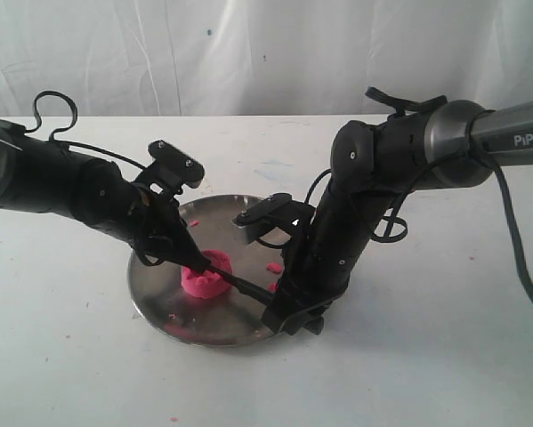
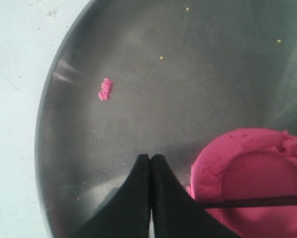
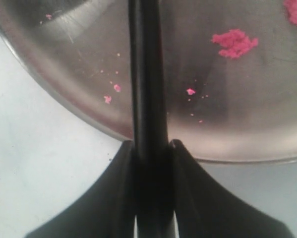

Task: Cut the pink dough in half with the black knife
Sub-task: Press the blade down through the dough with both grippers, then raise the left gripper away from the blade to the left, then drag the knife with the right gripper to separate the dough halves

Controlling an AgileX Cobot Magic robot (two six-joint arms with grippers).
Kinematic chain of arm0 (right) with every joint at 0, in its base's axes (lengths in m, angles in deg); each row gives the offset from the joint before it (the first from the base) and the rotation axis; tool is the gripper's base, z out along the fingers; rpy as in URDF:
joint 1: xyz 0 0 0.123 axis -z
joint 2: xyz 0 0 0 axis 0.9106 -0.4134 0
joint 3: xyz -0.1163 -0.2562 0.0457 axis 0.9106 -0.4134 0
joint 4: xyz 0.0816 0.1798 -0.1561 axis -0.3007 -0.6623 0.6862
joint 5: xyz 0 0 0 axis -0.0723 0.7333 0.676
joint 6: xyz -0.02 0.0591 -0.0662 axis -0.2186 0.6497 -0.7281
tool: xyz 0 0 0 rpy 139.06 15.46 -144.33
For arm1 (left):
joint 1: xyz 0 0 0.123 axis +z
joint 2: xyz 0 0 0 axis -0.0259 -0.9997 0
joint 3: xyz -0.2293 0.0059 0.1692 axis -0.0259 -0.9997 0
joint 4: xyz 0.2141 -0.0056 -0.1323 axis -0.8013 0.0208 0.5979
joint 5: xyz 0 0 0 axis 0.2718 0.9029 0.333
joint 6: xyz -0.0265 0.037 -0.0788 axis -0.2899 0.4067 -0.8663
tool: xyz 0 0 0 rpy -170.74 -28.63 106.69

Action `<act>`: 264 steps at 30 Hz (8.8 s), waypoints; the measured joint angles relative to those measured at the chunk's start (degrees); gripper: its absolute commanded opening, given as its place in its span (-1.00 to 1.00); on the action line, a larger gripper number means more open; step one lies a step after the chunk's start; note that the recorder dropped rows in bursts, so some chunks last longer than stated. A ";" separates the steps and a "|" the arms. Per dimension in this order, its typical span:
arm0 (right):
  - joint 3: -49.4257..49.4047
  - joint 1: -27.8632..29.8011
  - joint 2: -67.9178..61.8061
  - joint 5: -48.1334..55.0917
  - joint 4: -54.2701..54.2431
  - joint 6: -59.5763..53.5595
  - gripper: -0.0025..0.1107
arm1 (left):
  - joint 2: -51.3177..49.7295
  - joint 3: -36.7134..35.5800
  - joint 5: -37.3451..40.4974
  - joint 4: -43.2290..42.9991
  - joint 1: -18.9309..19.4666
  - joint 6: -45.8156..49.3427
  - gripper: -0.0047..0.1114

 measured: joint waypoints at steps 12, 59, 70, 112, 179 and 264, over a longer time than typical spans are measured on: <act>0.00 0.00 0.00 0.00 0.00 0.10 -0.96 | -0.24 0.00 0.58 0.00 0.00 0.00 -0.92; 3.05 -0.11 -2.54 -3.83 4.06 -8.31 -0.96 | -0.55 0.00 2.73 0.00 0.11 0.00 -0.92; 3.19 -0.11 -2.91 -4.51 4.05 -8.72 -0.96 | 1.11 0.80 5.33 0.00 0.11 0.00 -0.92; 3.46 -0.11 -2.91 -4.82 4.05 -7.23 -0.96 | 1.63 1.01 5.20 -1.40 1.48 0.20 -0.92; 3.87 -0.11 -4.29 -3.92 1.59 -6.30 -0.96 | 10.45 -1.22 4.40 -1.40 1.92 1.01 -0.92; 7.40 -0.47 -4.54 13.00 5.97 10.61 -0.96 | 23.83 -5.93 22.90 1.38 1.92 -5.52 -0.92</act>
